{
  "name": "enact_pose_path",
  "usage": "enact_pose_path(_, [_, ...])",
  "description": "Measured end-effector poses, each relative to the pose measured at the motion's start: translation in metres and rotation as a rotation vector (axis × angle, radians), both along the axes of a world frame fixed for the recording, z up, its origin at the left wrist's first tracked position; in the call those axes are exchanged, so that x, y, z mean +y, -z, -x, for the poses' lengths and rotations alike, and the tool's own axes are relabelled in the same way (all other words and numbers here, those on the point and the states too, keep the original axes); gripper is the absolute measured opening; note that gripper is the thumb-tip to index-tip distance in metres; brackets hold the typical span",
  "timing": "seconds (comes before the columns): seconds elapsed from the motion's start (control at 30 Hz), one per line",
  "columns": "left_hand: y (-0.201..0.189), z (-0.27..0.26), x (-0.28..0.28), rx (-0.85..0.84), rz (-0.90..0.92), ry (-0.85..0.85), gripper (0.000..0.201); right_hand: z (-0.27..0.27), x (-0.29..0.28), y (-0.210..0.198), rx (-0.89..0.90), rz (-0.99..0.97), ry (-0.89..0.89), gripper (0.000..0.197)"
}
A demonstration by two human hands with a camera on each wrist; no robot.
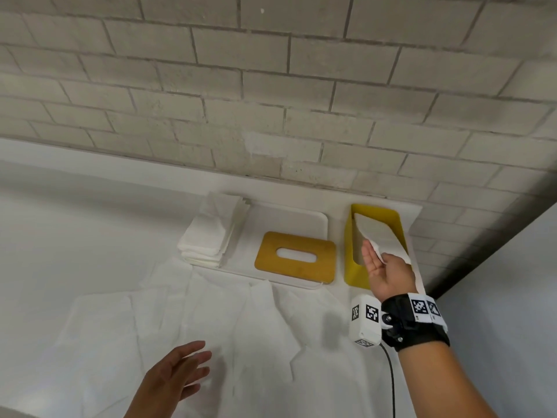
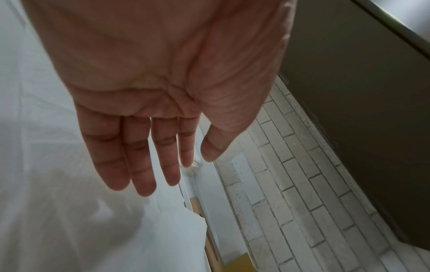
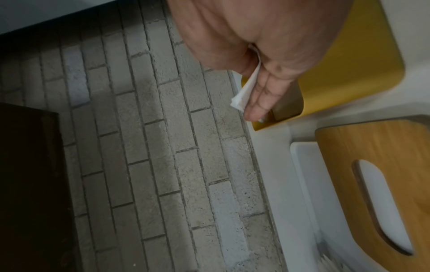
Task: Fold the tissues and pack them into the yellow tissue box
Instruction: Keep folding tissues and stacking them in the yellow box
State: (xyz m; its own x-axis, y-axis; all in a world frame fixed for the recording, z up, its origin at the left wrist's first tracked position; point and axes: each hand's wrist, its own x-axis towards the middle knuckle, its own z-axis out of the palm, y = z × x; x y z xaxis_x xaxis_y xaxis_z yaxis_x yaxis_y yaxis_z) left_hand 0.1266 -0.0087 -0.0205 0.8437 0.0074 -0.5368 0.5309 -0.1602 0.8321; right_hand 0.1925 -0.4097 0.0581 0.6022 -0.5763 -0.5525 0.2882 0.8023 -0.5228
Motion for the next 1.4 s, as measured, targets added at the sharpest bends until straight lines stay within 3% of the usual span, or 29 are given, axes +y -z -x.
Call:
enact_pose_path(0.63, [0.004, -0.001, 0.002, -0.024, -0.058, 0.003, 0.021, -0.031, -0.003, 0.000, 0.056, 0.008, -0.002, 0.053])
enact_pose_path(0.7, [0.005, -0.001, 0.001, -0.026, -0.058, 0.006, 0.020, -0.031, -0.004, 0.001, 0.047, 0.001, -0.014, 0.046])
enact_pose_path(0.8, [0.005, -0.001, 0.000, -0.030, -0.066, 0.013, 0.021, -0.031, -0.009, 0.005, 0.039, -0.030, -0.075, 0.014])
enact_pose_path(0.9, [0.003, 0.000, 0.001, -0.041, -0.082, 0.034, 0.021, -0.016, -0.006, -0.002, 0.024, -0.017, -0.139, 0.006])
enact_pose_path(0.93, [0.002, 0.001, 0.002, -0.048, -0.087, 0.040, 0.022, -0.006, -0.002, -0.006, 0.021, 0.031, -0.148, 0.008])
enact_pose_path(1.03, [-0.001, 0.004, 0.002, -0.071, -0.096, 0.045, 0.021, 0.034, 0.020, -0.011, 0.002, 0.304, -0.125, 0.040])
enact_pose_path(1.07, [-0.003, 0.006, 0.002, -0.079, -0.100, 0.050, 0.021, 0.048, 0.031, -0.009, 0.009, 0.394, -0.157, 0.041])
enact_pose_path(1.17, [-0.010, 0.013, 0.003, -0.097, -0.105, 0.078, 0.020, 0.081, 0.065, 0.011, 0.108, 0.585, -0.489, 0.024])
enact_pose_path(1.27, [-0.014, 0.016, 0.005, -0.100, -0.107, 0.101, 0.019, 0.100, 0.091, 0.045, 0.307, 0.810, -0.872, 0.021])
enact_pose_path(1.4, [-0.018, 0.016, 0.015, -0.132, -0.131, 0.154, 0.020, 0.101, 0.118, 0.072, 0.479, 1.262, -1.068, 0.028])
